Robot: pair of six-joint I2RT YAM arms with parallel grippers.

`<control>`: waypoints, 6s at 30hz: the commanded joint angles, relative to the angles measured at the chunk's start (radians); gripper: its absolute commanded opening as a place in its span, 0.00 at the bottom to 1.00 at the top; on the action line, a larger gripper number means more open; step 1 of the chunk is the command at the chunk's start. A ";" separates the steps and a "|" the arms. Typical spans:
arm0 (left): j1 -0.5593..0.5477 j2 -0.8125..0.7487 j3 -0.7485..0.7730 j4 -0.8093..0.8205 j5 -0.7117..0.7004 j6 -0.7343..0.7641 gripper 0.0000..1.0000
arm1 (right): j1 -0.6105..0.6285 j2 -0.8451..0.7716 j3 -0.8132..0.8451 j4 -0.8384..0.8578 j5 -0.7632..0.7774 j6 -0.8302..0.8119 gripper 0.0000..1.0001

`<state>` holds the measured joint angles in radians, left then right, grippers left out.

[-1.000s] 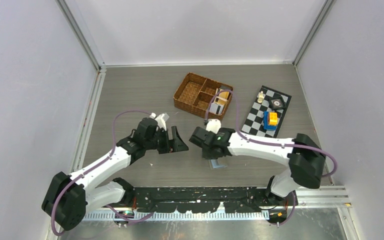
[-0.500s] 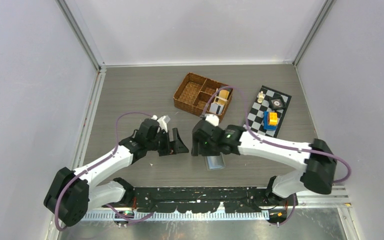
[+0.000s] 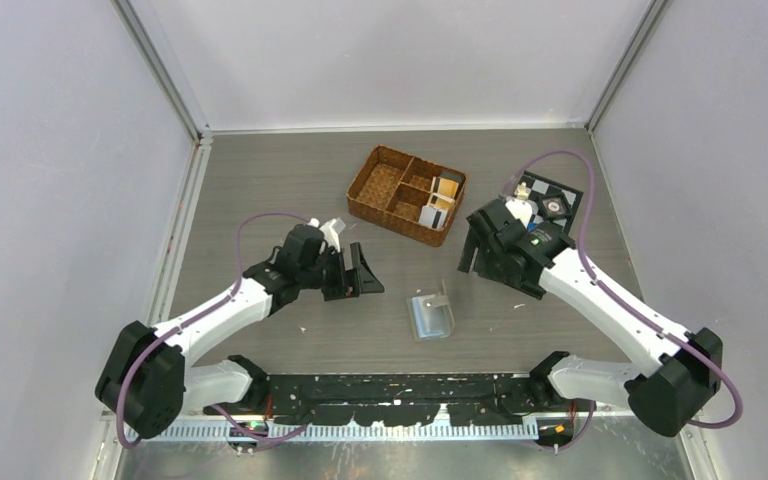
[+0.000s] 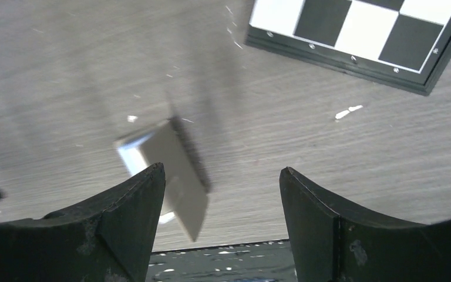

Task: Put the credit cards into the card holder
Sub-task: Close the card holder at the center of the board.

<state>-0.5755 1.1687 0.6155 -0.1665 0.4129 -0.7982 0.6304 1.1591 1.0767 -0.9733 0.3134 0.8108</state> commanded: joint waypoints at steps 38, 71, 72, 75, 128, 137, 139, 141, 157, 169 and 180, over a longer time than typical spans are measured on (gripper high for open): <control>-0.286 0.497 0.219 0.190 -0.086 -0.009 0.38 | 0.117 0.260 -0.319 0.462 -0.375 0.029 0.74; -0.294 0.530 0.216 0.181 -0.148 0.021 0.34 | -0.174 0.230 -0.468 0.723 -0.872 0.038 0.04; -0.285 0.505 0.231 0.149 -0.156 0.033 0.37 | -0.174 0.209 -0.434 0.649 -0.837 0.013 0.01; -0.232 0.406 0.251 0.065 -0.166 0.068 0.51 | -0.172 0.171 -0.312 0.422 -0.706 -0.071 0.00; -0.206 0.144 0.054 0.116 -0.171 -0.064 0.72 | 0.024 0.211 -0.018 0.036 -0.394 -0.049 0.49; -0.259 0.376 0.097 0.246 -0.166 -0.089 0.63 | -0.003 0.231 -0.075 0.091 -0.411 -0.047 0.40; -0.263 0.401 0.104 0.248 -0.175 -0.083 0.62 | -0.007 0.240 -0.083 0.091 -0.396 -0.048 0.36; -0.268 0.427 0.113 0.248 -0.180 -0.079 0.61 | -0.011 0.252 -0.090 0.091 -0.387 -0.050 0.34; -0.327 0.551 0.203 0.101 -0.266 -0.001 0.44 | -0.025 0.302 -0.144 0.161 -0.392 -0.053 0.24; -0.367 0.605 0.249 -0.004 -0.347 0.046 0.35 | -0.027 0.281 -0.137 0.118 -0.370 -0.050 0.18; -0.386 0.637 0.280 -0.056 -0.384 0.061 0.33 | -0.026 0.242 -0.114 0.076 -0.362 -0.043 0.21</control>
<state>-0.9504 1.7351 0.9215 -0.0826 0.1085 -0.7788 0.6067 1.4464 0.9237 -0.8722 -0.0635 0.7631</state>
